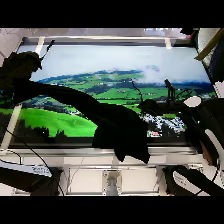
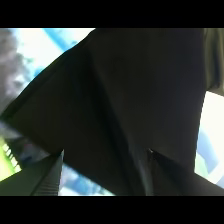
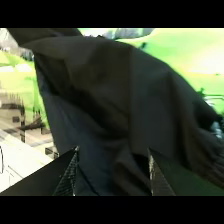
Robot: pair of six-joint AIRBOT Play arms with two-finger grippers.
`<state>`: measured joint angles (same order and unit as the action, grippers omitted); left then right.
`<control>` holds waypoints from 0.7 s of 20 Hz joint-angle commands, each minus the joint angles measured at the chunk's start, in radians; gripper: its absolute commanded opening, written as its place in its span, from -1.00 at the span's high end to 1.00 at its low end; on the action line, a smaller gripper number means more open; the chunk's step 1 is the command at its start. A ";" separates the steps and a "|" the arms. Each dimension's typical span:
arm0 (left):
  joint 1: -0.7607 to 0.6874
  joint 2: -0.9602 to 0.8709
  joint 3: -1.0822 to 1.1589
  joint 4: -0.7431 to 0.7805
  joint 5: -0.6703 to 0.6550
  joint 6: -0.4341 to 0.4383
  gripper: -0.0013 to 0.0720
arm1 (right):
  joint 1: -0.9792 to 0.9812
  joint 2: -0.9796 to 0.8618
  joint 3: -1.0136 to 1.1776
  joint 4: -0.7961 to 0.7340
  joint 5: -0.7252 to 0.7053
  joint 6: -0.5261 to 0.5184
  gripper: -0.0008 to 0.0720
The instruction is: Fold the clothes and pants, and hang the long-sleeved shirts on hangers.
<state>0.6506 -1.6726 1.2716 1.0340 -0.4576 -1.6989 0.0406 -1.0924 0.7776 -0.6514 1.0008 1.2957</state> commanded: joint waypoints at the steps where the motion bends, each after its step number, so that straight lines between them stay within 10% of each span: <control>1: -0.007 -0.049 0.035 -0.009 0.016 0.017 -0.54 | 0.047 0.000 0.000 0.005 -0.050 0.002 -0.34; 14: -0.048 -0.157 0.054 -0.074 0.125 0.013 -0.29 | 0.047 0.001 0.000 0.018 -0.081 0.002 -0.34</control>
<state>0.6170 -1.8080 1.3132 0.9920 -0.3653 -1.6863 0.0864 -1.0924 0.7776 -0.6392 0.9237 1.2976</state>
